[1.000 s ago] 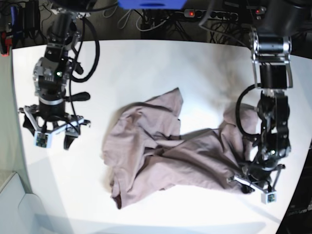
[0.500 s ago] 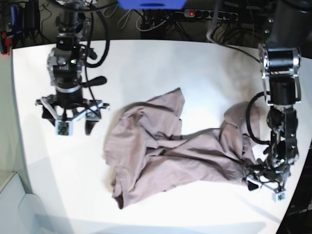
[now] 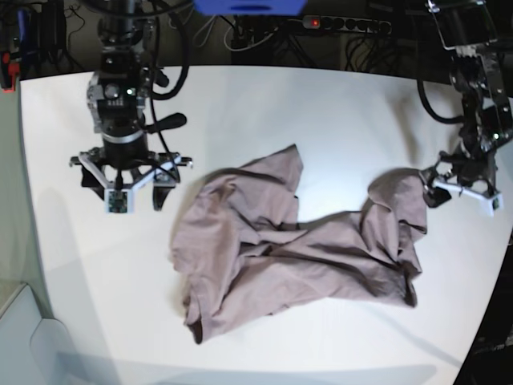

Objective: Layout the t-shirt on the table in an organized manner, then fold the t-shirt properly
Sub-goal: 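Pull the grasped edge away from the shirt with the left gripper, then grasp the shirt edge nearest the right gripper with the right gripper, then stretch the shirt between both grippers, pulling them apart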

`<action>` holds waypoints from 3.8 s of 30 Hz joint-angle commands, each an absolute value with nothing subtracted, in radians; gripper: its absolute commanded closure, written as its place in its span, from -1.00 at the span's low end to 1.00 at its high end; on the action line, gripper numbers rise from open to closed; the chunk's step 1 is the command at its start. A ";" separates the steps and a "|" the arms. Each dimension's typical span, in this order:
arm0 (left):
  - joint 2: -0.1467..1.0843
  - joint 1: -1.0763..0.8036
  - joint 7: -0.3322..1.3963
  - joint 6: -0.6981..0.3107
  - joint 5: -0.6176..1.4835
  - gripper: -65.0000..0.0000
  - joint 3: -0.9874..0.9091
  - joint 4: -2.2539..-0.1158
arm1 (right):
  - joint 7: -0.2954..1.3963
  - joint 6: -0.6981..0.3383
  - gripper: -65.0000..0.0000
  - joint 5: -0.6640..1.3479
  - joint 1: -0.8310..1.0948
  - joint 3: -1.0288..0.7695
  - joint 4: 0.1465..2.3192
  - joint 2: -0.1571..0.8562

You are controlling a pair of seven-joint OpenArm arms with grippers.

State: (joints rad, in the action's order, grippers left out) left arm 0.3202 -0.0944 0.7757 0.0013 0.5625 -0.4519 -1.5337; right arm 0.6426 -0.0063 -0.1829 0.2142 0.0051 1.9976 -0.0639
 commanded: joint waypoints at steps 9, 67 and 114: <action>0.277 -0.128 0.700 0.001 0.567 -0.58 -0.478 -1.429 | 0.616 -0.005 -0.38 -0.182 0.203 0.005 1.988 -0.068; 0.260 -0.051 0.696 -0.108 0.576 0.99 -0.412 -1.385 | 0.615 -0.005 -0.37 -0.182 -0.070 0.154 1.419 -0.071; 0.331 0.162 0.926 -0.113 0.567 0.99 -0.708 -1.506 | 0.565 -0.004 1.00 -0.186 -0.059 0.128 1.745 0.067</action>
